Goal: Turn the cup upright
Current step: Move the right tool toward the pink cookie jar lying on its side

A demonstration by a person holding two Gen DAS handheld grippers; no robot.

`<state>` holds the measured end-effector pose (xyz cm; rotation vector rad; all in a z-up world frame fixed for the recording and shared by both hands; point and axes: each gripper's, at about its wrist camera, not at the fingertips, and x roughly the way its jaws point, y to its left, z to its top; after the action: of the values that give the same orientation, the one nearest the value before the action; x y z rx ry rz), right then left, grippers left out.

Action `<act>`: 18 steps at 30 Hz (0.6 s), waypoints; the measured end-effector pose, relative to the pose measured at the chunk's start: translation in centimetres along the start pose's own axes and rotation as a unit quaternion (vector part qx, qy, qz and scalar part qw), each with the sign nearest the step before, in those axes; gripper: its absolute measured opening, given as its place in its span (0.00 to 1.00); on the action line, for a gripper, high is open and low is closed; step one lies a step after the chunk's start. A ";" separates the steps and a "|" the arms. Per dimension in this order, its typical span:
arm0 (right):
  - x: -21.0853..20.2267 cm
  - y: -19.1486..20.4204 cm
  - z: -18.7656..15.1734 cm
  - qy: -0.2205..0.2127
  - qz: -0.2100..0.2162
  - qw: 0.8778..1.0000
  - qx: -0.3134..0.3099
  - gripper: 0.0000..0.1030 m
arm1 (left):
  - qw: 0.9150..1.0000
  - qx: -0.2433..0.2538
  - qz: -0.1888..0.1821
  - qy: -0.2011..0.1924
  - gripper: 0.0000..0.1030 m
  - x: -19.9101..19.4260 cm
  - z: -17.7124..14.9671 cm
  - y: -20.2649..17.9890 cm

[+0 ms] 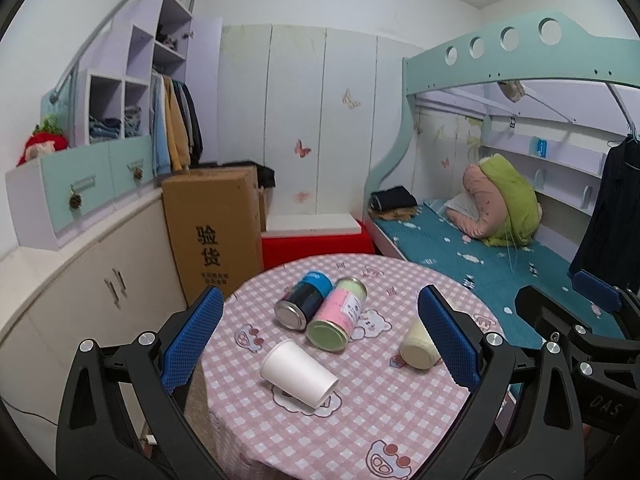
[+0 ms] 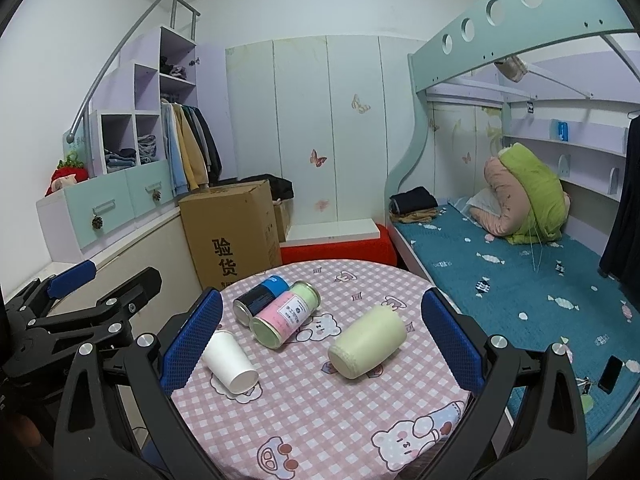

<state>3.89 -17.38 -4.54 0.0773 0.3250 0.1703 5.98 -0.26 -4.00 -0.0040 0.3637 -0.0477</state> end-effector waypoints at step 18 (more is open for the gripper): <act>7.8 -3.4 0.1 0.055 -0.003 0.998 0.025 0.94 | 0.998 0.009 -0.007 0.068 0.95 9.2 -0.2 -1.1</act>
<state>11.74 -19.31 -7.17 0.1163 0.4397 0.1611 14.50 -1.82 -7.44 0.0147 0.5002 -0.0657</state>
